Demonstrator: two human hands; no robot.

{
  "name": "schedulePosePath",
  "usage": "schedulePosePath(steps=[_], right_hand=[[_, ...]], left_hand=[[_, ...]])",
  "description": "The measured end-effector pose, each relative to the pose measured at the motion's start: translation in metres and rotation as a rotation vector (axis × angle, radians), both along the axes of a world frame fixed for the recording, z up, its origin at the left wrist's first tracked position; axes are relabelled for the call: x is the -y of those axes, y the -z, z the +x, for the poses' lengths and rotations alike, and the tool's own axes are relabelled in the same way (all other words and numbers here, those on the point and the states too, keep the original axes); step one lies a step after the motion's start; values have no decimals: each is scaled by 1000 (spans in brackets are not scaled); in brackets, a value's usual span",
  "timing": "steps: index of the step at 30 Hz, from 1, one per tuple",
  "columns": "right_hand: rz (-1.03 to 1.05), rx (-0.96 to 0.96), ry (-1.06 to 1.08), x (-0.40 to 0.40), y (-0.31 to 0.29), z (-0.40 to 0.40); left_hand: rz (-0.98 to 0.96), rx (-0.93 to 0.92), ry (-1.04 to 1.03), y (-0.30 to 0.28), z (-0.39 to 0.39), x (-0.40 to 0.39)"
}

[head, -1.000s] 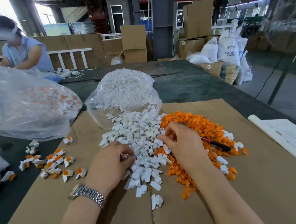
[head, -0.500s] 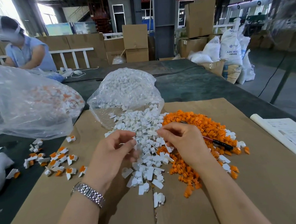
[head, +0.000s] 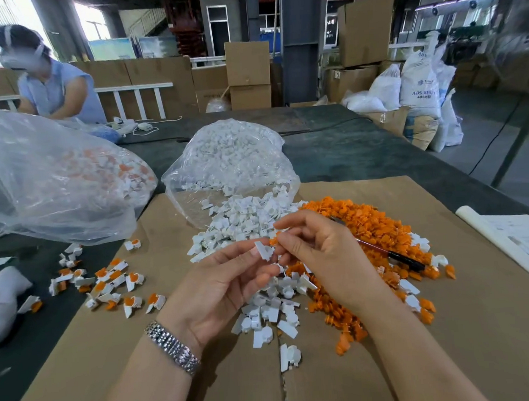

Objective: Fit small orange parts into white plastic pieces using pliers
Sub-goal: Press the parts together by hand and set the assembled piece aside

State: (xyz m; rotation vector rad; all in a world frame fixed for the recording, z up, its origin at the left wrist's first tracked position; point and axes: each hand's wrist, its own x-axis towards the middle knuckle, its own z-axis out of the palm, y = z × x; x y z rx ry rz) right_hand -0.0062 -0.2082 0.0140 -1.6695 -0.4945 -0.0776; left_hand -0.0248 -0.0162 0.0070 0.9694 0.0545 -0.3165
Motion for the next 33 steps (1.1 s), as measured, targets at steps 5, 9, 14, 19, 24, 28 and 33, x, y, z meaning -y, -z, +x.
schedulePosePath(steps=[5, 9, 14, 19, 24, 28, 33], right_hand=[[-145, 189, 105, -6, 2, -7], [-228, 371, 186, -13, 2, -11], [-288, 454, 196, -21, 3, -14], [-192, 288, 100, -15, 1, -15], [-131, 107, -16, -6, -2, -13], [-99, 22, -57, -4, -3, -13], [-39, -48, -49, -3, -4, -11]], left_hand=[[50, 85, -25, 3, 1, -2], [67, 107, -43, 3, 1, 0], [49, 110, -44, 3, 2, -1], [2, 63, -25, 3, 1, -2], [98, 119, -14, 0, -1, -5], [198, 181, -40, -1, -4, -4], [217, 207, -28, -5, -7, -2]])
